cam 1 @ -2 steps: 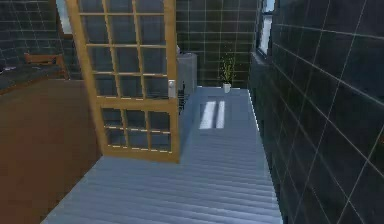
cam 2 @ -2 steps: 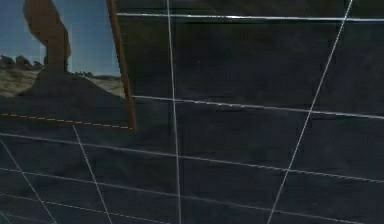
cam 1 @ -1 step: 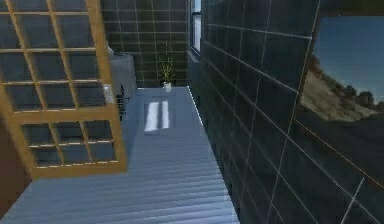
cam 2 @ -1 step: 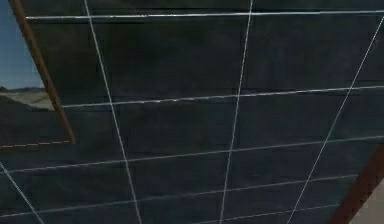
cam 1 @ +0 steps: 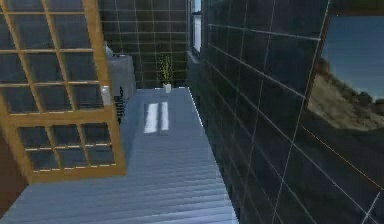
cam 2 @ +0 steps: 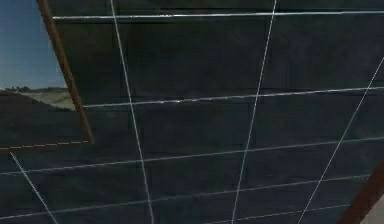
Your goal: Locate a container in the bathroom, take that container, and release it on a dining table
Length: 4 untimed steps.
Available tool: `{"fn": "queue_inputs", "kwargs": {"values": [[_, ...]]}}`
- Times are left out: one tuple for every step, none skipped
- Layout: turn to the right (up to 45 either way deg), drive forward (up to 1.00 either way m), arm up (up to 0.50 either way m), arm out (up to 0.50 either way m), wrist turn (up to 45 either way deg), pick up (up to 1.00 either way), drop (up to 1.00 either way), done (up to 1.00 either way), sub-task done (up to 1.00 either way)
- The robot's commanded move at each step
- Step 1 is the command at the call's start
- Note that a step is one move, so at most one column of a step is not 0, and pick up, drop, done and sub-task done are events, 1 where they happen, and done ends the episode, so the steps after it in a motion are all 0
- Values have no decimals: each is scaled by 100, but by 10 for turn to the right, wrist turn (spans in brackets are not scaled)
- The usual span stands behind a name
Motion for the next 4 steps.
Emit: {"fn": "queue_inputs", "kwargs": {"values": [[-450,0,0,0,0,0,0,0,0],[-30,0,0,0,0,0,0,0,0],[0,50,0,0,0,0,0,0,0],[-450,0,0,0,0,0,0,0,0]]}}
